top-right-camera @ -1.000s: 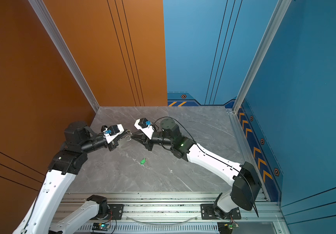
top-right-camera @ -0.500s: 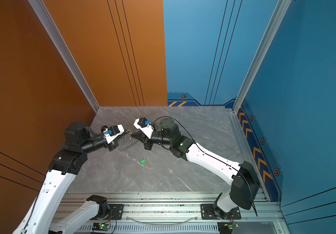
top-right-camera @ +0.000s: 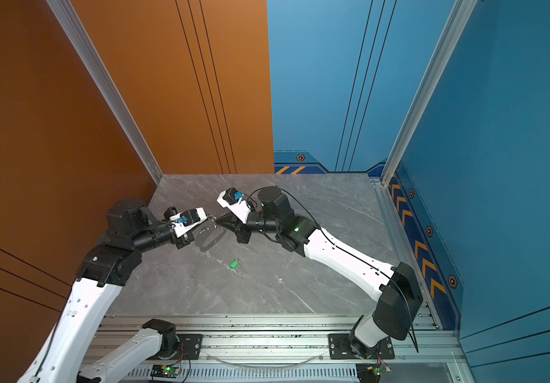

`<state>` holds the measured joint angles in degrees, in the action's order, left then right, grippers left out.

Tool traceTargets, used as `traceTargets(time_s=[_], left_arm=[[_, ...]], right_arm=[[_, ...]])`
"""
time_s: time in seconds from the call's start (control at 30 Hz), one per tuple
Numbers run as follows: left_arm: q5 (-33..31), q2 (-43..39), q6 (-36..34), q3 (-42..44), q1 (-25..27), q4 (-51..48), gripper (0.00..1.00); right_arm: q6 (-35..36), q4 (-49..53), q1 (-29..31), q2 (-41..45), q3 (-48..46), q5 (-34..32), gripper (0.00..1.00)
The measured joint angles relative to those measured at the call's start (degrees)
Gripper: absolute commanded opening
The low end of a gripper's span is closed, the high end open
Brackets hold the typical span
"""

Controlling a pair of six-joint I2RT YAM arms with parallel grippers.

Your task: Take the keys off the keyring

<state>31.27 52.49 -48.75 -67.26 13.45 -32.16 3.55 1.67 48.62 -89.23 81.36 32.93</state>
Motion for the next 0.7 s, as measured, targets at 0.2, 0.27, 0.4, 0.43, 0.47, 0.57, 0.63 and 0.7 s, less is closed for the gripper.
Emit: traceTargets(time_s=[0.2,0.27,0.4,0.43,0.47,0.57,0.63,0.7], left_arm=[[-4.37,0.85,-4.31,-0.70,2.54,-3.43,0.00],[-5.90,0.94,-6.05,-0.70,3.39,-4.59,0.00],[-9.29,1.07,-9.51,-0.79,5.33,-6.97,0.00],[-10.14,1.11,-10.27,-0.83,5.84,-7.52,0.00],[-10.91,1.14,-10.91,-0.85,6.32,-7.98,0.00],[-13.18,1.22,-12.44,-0.90,7.76,-9.27,0.00],[-14.38,1.22,-13.20,-0.90,8.50,-9.84,0.00],[-15.50,1.22,-13.88,-0.90,9.20,-10.14,0.00]], right_arm=[[-0.57,6.95,-0.24,-2.45,3.61,2.08,0.00],[-0.79,9.05,-0.26,-3.28,4.70,2.78,0.00],[-1.27,13.16,-0.26,-4.94,6.82,3.78,0.00],[-1.51,14.08,-0.26,-5.35,7.32,4.13,0.00],[-1.57,14.73,-0.26,-5.64,7.63,4.42,0.00],[-2.10,16.87,-0.24,-6.51,8.70,5.01,0.00],[-2.16,18.38,-0.24,-7.17,9.64,5.51,0.00],[-2.36,19.41,-0.24,-7.63,10.38,5.90,0.00]])
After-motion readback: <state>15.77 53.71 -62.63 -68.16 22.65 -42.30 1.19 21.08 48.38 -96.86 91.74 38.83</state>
